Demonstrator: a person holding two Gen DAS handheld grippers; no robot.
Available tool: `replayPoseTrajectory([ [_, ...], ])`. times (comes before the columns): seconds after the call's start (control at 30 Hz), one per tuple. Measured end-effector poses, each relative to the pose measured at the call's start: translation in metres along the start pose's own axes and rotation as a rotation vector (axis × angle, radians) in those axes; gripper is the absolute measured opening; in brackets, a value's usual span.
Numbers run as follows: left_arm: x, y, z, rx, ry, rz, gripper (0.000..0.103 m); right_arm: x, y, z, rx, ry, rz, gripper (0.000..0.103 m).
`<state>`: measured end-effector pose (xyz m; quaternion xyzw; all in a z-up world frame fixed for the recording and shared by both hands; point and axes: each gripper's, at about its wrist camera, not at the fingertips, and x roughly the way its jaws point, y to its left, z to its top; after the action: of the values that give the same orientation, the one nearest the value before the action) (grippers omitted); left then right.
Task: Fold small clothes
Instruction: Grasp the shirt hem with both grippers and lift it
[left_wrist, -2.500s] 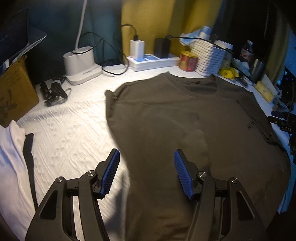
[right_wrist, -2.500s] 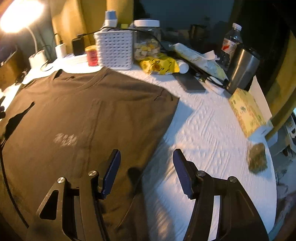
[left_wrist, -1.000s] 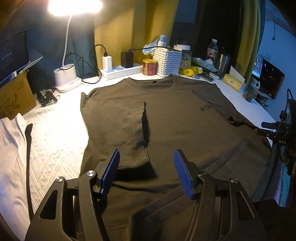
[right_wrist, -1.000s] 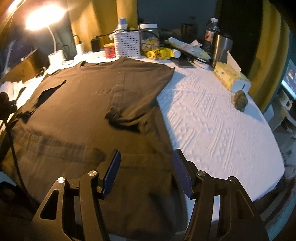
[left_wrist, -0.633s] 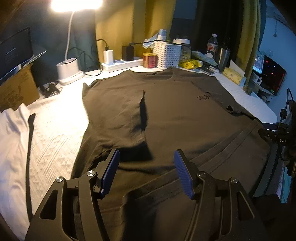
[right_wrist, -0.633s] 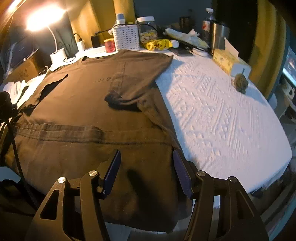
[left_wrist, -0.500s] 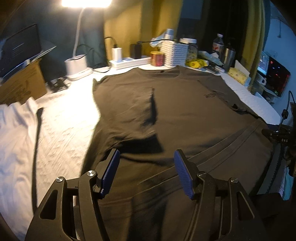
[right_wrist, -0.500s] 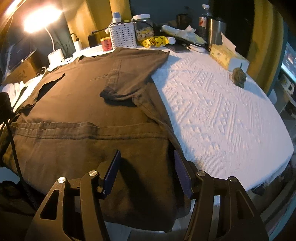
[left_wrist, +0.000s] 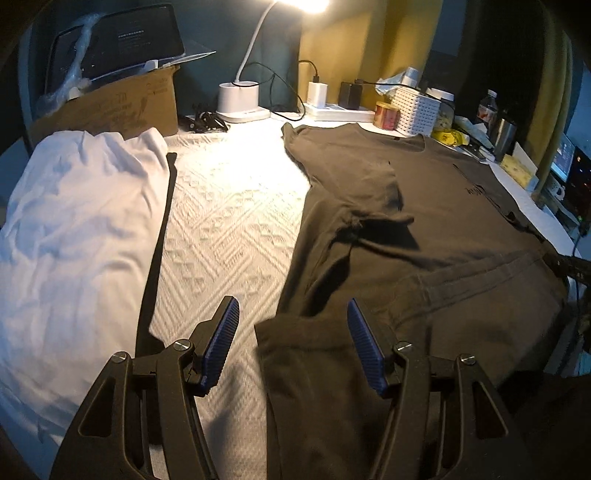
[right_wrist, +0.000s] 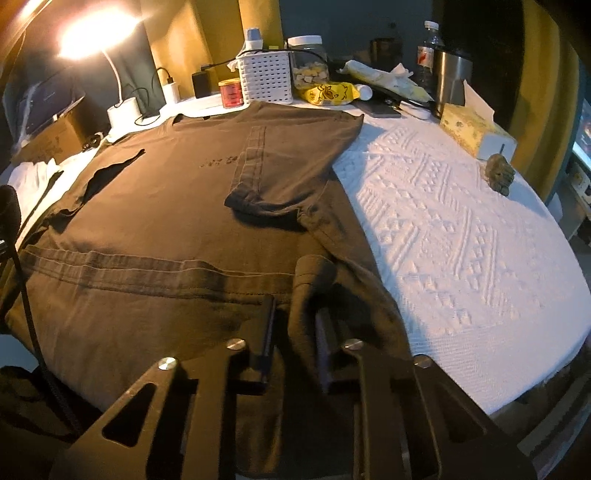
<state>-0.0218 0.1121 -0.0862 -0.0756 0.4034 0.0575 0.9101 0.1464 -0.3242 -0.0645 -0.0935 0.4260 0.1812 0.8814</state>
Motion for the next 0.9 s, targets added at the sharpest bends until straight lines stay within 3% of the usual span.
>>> replayPoseTrajectory([
  [0.13, -0.001, -0.003, -0.01, 0.014, 0.003, -0.012, 0.06, -0.003, 0.001, -0.001, -0.011, -0.005, -0.009, 0.006],
  [0.2, -0.002, -0.004, -0.015, 0.006, 0.0, -0.025, 0.042, -0.005, 0.002, -0.002, -0.022, -0.01, -0.018, 0.005],
  [0.4, -0.005, -0.012, -0.024, 0.058, -0.018, 0.025, 0.009, -0.01, 0.008, -0.003, -0.043, -0.021, -0.026, 0.005],
  [0.9, -0.045, -0.018, -0.011, 0.086, -0.146, 0.012, 0.004, -0.045, 0.006, 0.001, -0.037, -0.118, -0.048, 0.004],
])
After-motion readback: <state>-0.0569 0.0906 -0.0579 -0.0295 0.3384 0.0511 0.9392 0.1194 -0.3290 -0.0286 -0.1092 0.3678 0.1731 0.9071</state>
